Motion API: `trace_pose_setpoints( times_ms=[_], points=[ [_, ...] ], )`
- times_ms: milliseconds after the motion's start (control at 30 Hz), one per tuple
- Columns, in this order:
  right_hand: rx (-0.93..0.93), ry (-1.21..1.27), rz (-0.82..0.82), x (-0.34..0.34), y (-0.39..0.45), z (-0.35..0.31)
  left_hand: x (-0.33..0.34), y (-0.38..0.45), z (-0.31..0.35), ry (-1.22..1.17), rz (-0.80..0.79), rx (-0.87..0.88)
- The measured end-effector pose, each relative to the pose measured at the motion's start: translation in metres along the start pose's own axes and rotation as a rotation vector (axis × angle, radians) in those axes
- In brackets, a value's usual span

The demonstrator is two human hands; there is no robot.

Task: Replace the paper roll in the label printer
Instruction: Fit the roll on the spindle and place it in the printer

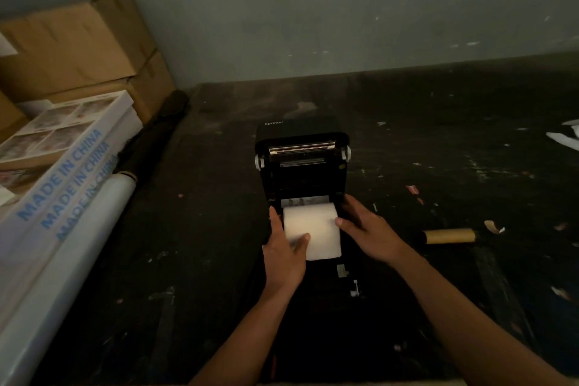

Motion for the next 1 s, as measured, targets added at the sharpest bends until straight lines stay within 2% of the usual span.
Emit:
trace_pose_setpoints(
  times_ms=[167,367,467,600,667,767,1000],
  points=[
    [-0.066,-0.218,0.014,0.013,-0.01,-0.007,-0.005,0.008,0.001,0.107,0.003,0.056],
    [-0.086,-0.295,0.049,0.029,-0.021,-0.002,-0.003,0.004,-0.008,0.203,-0.044,0.07],
    [-0.097,-0.249,0.098,0.028,-0.021,-0.005,-0.006,0.004,-0.007,0.16,-0.068,0.079],
    [0.019,-0.213,0.243,0.012,-0.024,0.002,-0.026,0.0,-0.013,0.053,0.015,0.078],
    [0.082,-0.197,0.2,0.015,-0.027,0.006,-0.033,-0.002,-0.019,0.038,0.048,0.071],
    [0.131,-0.196,0.141,0.023,-0.028,0.006,-0.032,-0.003,-0.025,0.057,-0.024,0.037],
    [0.188,-0.178,0.182,0.025,-0.033,0.005,-0.03,0.002,-0.024,0.091,-0.067,0.059]
  ],
)
Point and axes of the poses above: each hand's wrist, its own y-axis towards the middle knuckle, its own x-axis out of the palm, z = x × y, the point moved 5 cm from there along y, towards the middle knuckle, and after that the axes turned 7 degrees about -x, right-handed, at the moved point
